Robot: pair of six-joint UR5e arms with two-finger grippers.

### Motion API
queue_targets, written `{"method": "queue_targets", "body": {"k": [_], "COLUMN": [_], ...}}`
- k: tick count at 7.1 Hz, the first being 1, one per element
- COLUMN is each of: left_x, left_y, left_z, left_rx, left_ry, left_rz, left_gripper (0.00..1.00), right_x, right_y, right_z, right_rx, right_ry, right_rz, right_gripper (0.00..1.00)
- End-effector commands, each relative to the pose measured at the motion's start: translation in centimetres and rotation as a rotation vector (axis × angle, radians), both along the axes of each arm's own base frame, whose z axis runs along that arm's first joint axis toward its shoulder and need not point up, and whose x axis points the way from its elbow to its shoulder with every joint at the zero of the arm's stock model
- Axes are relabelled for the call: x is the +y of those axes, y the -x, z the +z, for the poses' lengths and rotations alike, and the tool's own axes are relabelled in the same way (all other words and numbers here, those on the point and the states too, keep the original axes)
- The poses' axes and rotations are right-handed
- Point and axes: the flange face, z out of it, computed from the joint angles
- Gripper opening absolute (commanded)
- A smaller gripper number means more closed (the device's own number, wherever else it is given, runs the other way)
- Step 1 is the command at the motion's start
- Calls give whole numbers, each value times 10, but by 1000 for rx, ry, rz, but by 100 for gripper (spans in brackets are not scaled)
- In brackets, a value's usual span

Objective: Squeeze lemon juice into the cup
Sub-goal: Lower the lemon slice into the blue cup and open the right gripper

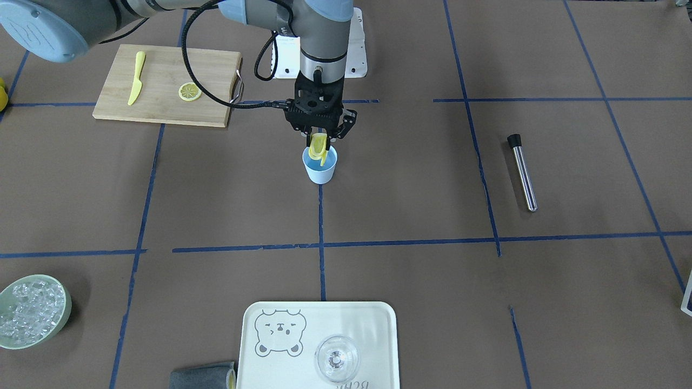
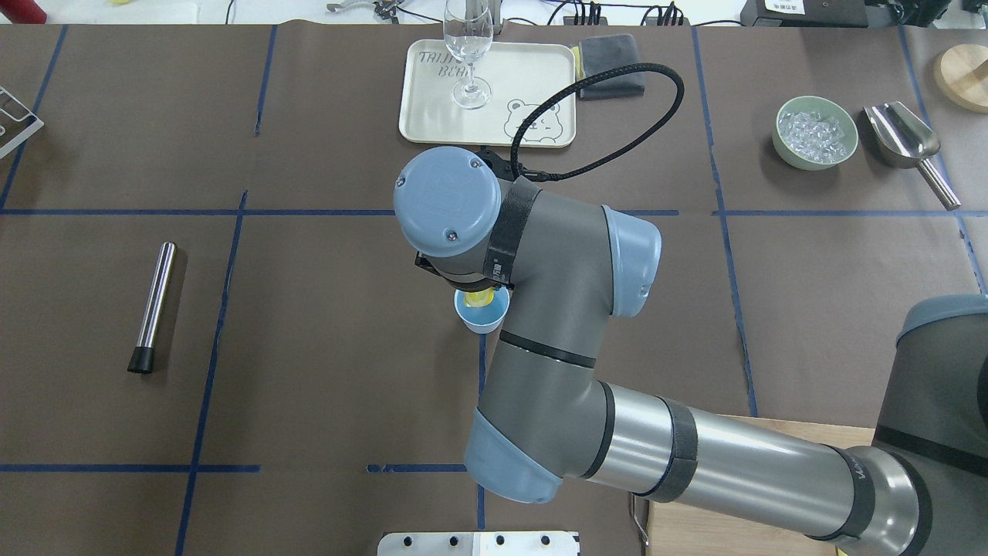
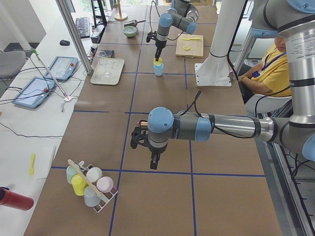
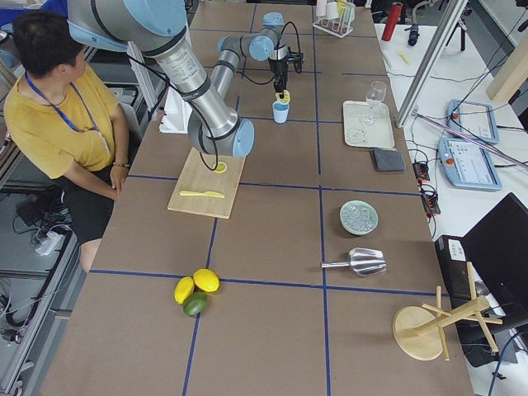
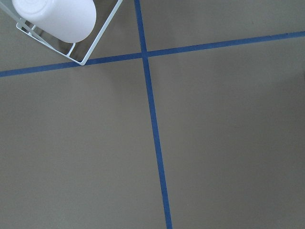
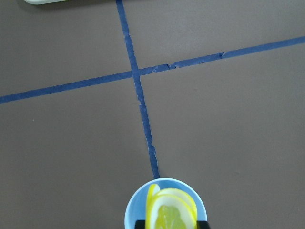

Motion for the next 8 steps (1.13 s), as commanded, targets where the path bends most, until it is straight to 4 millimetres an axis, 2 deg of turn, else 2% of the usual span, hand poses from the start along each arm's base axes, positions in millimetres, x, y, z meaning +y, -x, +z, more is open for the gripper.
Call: {"method": "queue_targets", "body": {"k": [1,4,5,6,7,8], "left_x": [0,1,1,0,0,-1], "left_y": [-1,-1,-1,-1,-3,-4], "left_z": [0,3,4,5,4,4], "left_rx": [0,0,2,5,3,1], "left_ry": [0,8,13,18,18,19], "left_rz": [1,1,0,-1,3,5], "left_gripper": [100,100,100,100,100,100], "right_x": [0,1,7,-1,-21,-41], "right_y": [0,-3,-9,-23,-47,-86], "right_z": [0,-3,-7,-8,2,28], "right_rx": [-3,-10,-31,-35,-33,-30], "right_ry": [-1,-5,7,-19,-42,-60], "right_rz": [-2,-2,-26,-42,-84,-136], "right_gripper": [100,100,100,100,100,100]}}
